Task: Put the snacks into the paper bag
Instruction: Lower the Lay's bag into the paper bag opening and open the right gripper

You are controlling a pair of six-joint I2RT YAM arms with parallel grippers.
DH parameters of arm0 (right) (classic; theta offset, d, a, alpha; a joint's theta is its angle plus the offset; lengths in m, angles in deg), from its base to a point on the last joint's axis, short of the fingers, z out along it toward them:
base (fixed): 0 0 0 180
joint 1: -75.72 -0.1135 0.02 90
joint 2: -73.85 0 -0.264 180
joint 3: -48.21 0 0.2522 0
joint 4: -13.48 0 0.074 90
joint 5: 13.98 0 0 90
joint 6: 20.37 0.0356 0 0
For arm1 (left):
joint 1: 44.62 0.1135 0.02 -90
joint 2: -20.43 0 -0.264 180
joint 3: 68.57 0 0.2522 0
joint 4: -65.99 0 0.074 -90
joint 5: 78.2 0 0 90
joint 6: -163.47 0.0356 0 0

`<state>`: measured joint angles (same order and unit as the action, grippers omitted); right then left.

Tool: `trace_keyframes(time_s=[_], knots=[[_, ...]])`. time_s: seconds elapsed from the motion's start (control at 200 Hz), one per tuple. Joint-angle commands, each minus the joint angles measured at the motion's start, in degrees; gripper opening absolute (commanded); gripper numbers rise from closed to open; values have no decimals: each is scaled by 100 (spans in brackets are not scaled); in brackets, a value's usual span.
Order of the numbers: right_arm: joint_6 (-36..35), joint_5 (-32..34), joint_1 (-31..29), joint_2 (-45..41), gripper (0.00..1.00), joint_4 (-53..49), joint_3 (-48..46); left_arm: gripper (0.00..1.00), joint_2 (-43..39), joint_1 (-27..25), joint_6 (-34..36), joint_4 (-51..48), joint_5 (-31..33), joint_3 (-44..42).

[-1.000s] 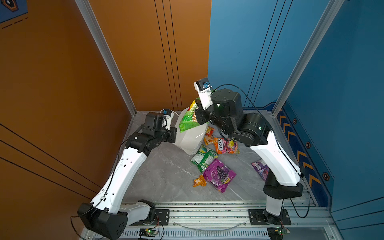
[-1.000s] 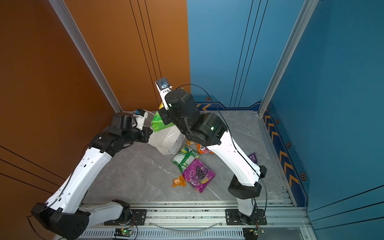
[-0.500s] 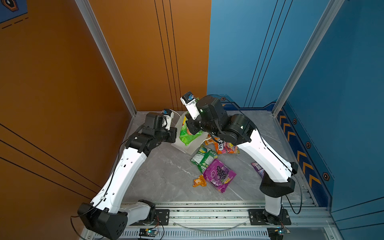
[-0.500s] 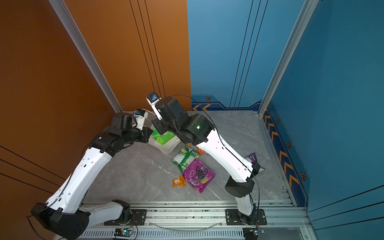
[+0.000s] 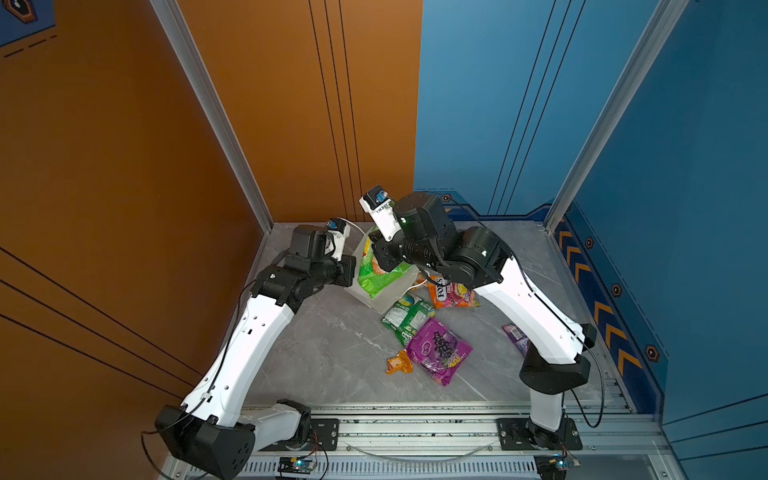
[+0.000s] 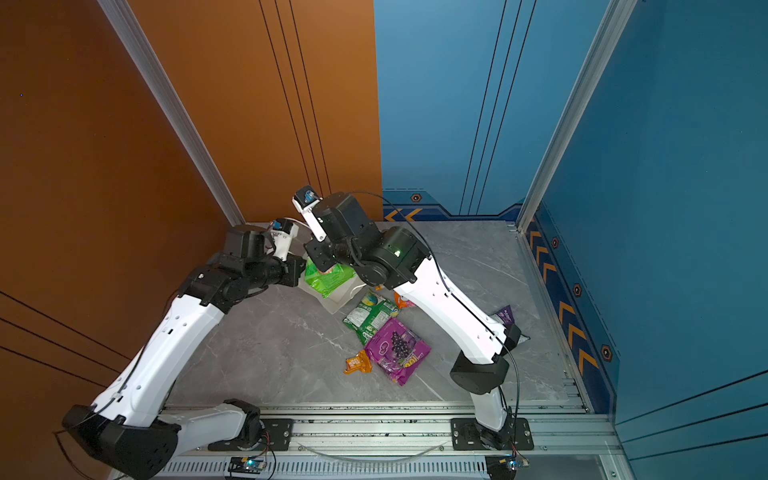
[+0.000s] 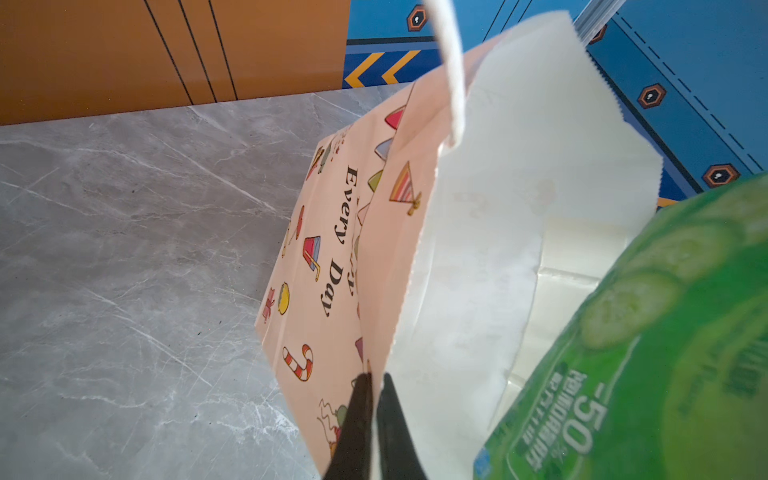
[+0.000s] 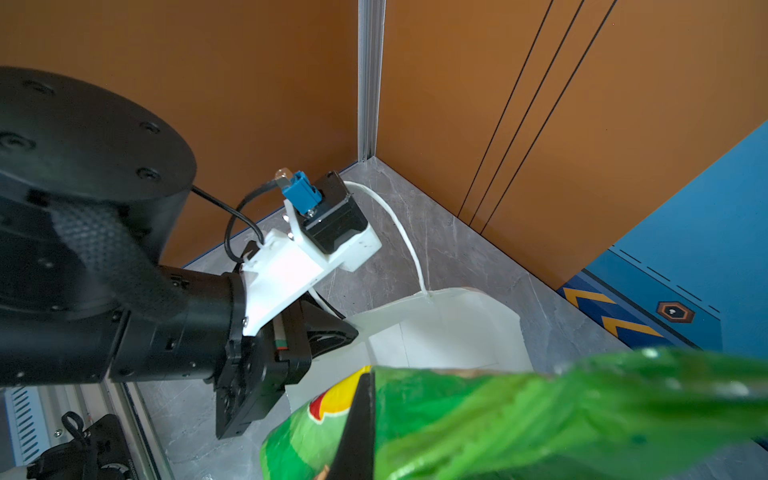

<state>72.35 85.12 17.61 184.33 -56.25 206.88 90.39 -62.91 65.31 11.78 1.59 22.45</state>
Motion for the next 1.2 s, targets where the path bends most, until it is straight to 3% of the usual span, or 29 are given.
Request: trace_keyframes(time_s=[0.0, 0.275, 0.936, 1.191], knots=[[-180, -303, 2, -82, 0, 316, 91, 0, -8, -54, 121, 152, -221, -61], [-123, -262, 255, -110, 0, 296, 71, 0, 9, -88, 131, 152, -217, -66], [-368, -22, 153, 88, 0, 328, 31, 0, 72, -118, 168, 142, -148, -87], [281, 632, 246, -241, 0, 176, -976, 0, 160, -10, 35, -16, 770, -55]])
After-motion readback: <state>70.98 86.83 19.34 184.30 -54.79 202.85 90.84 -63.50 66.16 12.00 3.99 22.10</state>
